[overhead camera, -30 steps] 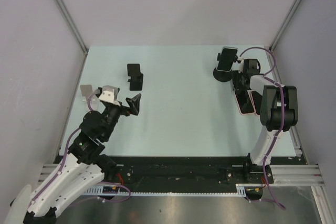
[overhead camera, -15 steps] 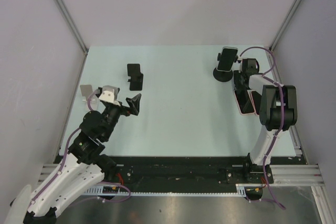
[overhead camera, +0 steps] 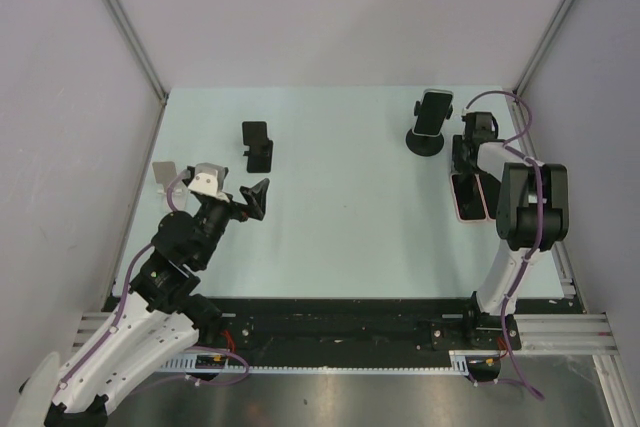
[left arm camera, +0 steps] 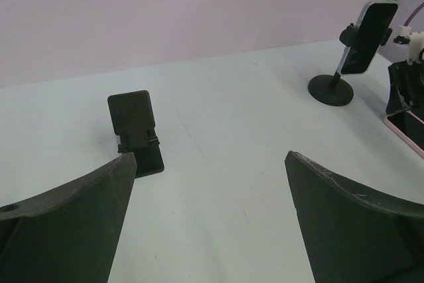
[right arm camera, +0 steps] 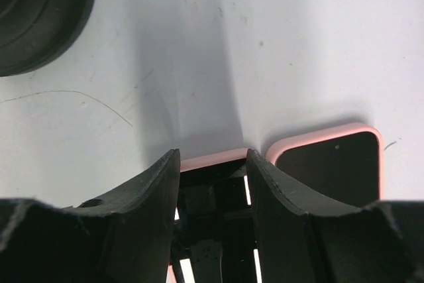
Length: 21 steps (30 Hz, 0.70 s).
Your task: Remove the phone from the phone stand
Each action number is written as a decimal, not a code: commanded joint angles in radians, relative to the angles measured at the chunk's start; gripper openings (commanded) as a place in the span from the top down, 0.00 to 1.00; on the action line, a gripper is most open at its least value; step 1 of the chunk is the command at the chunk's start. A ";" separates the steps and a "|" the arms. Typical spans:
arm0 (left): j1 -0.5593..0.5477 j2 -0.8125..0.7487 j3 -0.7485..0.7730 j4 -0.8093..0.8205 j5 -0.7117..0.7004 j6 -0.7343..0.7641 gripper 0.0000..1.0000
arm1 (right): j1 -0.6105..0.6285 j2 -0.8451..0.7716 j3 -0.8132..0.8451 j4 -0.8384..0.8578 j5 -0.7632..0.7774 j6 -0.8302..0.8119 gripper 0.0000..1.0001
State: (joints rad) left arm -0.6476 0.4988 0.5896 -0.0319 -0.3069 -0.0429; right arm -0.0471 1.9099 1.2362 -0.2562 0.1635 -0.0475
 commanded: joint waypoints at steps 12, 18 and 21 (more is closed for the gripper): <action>0.005 0.017 -0.001 0.024 -0.003 0.040 0.00 | -0.020 -0.262 -0.014 -0.046 -0.048 0.043 0.34; 0.011 0.046 0.001 0.024 -0.017 0.040 0.00 | -0.020 -0.503 -0.014 -0.116 -0.090 0.113 0.21; 0.012 0.079 0.004 0.026 -0.029 0.040 0.00 | -0.031 -0.592 -0.015 -0.190 -0.113 0.126 0.15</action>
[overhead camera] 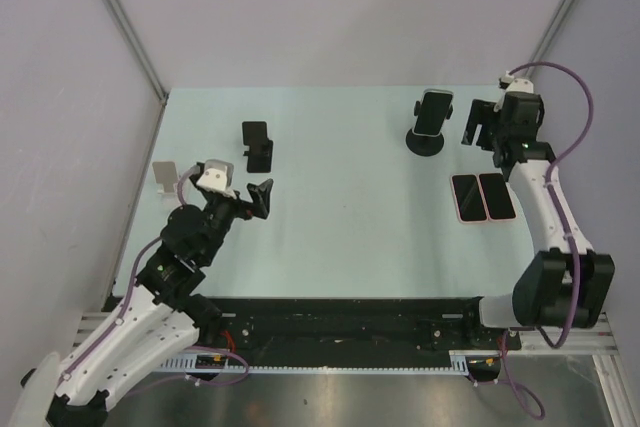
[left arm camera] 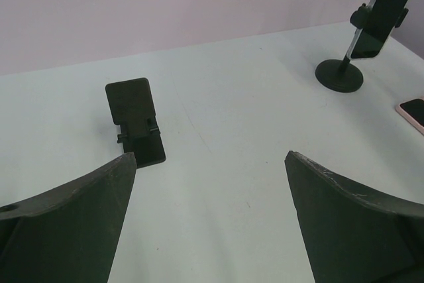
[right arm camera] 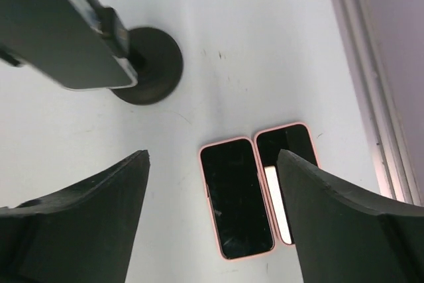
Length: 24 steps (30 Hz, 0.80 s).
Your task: Remove the phone from the phone stand
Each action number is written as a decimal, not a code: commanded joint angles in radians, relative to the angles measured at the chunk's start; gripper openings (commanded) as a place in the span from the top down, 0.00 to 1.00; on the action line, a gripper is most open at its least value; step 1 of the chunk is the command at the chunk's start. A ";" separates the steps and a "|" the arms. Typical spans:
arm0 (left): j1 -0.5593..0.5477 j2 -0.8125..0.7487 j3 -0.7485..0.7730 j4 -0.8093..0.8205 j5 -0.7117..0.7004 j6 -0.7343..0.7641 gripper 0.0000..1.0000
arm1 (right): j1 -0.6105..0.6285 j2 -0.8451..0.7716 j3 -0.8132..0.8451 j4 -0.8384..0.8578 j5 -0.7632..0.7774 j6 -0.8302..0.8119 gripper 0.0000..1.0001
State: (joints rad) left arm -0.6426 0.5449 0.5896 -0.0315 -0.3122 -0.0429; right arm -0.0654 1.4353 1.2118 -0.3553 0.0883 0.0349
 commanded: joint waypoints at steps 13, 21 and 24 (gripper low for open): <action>0.135 0.352 0.183 -0.016 0.034 -0.046 0.00 | -0.017 -0.777 -0.118 -0.168 -0.036 0.192 0.00; 0.340 0.746 0.421 -0.016 0.188 -0.120 0.00 | 0.156 -1.074 -0.279 -0.212 0.207 0.057 0.00; 0.382 0.878 0.522 -0.018 0.190 -0.095 0.00 | 0.193 -1.162 -0.369 -0.191 0.258 0.042 0.00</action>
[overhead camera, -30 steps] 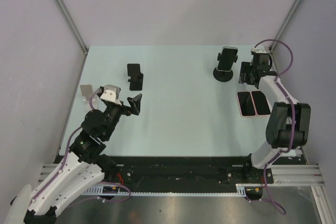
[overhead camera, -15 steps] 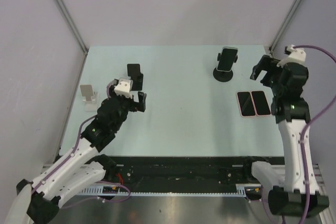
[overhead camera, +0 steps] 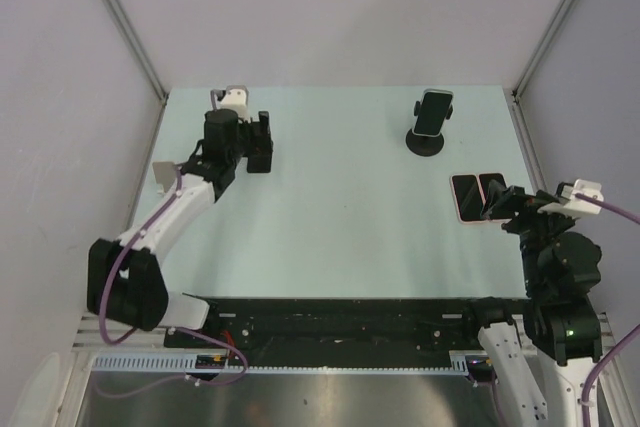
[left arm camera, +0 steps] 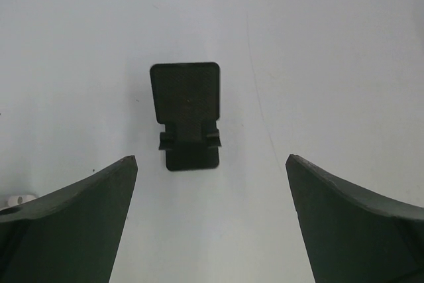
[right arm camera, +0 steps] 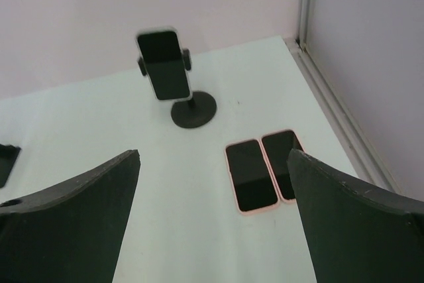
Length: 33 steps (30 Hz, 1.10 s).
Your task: Remove the phone from the phone stand
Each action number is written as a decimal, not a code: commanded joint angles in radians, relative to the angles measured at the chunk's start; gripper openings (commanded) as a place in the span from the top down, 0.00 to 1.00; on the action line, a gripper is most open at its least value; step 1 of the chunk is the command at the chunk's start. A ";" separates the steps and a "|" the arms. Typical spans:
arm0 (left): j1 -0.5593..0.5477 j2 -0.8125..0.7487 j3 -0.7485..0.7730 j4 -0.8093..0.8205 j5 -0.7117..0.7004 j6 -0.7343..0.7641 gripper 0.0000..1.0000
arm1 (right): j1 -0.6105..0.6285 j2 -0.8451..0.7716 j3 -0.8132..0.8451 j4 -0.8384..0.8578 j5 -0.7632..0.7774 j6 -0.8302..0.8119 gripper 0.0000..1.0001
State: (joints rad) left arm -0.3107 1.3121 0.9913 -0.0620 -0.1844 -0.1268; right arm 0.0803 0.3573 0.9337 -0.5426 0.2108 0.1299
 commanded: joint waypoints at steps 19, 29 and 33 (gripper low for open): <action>0.125 0.525 0.408 0.014 0.043 0.084 0.00 | 0.145 -0.327 -0.286 0.058 0.216 -0.050 0.00; 0.125 0.602 0.446 0.011 0.025 0.124 0.00 | 0.147 -0.328 -0.296 0.069 0.211 -0.058 0.00; 0.125 0.599 0.435 0.008 0.026 0.153 0.16 | 0.147 -0.327 -0.299 0.069 0.211 -0.058 0.00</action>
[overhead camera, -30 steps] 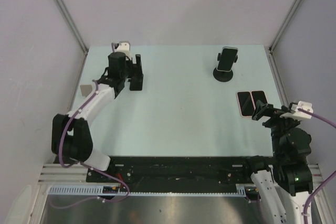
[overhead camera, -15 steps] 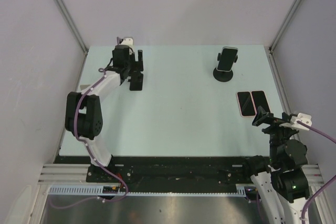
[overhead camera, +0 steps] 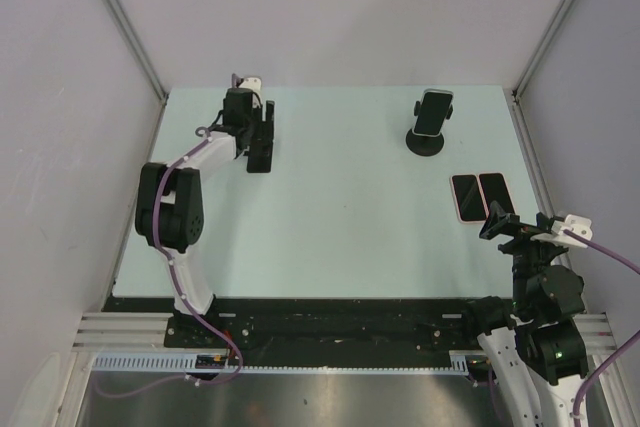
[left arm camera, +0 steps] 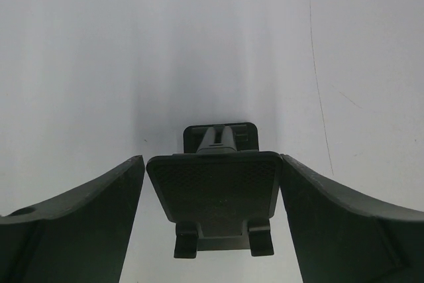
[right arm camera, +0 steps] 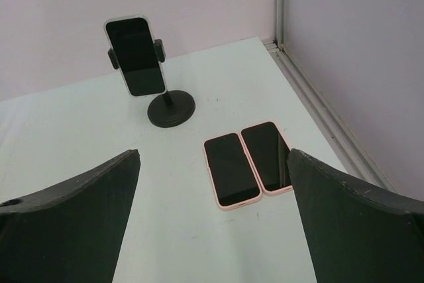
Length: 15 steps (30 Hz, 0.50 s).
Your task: Remove the phone from the phone stand
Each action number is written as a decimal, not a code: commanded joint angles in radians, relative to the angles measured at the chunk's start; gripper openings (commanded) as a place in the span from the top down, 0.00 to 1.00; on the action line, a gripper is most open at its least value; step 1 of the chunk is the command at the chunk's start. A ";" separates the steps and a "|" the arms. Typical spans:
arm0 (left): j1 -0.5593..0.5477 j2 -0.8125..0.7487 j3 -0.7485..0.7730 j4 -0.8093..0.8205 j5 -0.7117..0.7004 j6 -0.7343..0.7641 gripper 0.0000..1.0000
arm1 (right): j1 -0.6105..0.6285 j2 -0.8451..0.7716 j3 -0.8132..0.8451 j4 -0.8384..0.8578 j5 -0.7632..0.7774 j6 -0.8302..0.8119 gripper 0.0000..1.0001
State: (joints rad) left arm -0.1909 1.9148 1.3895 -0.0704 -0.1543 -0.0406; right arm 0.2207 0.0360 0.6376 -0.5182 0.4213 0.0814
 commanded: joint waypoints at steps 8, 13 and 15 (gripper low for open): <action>0.005 -0.091 -0.027 0.015 0.036 0.067 0.48 | 0.005 -0.007 -0.003 0.043 0.000 -0.011 0.00; 0.007 -0.198 -0.118 0.015 0.033 0.070 0.55 | 0.006 -0.007 -0.003 0.044 -0.007 -0.009 0.00; 0.010 -0.267 -0.176 0.015 0.015 0.088 0.57 | 0.008 -0.007 -0.003 0.041 -0.012 -0.008 0.00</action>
State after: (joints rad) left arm -0.1909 1.8023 1.2781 -0.0711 -0.1349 -0.0139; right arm 0.2214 0.0360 0.6357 -0.5102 0.4198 0.0776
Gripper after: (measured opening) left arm 0.728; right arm 0.994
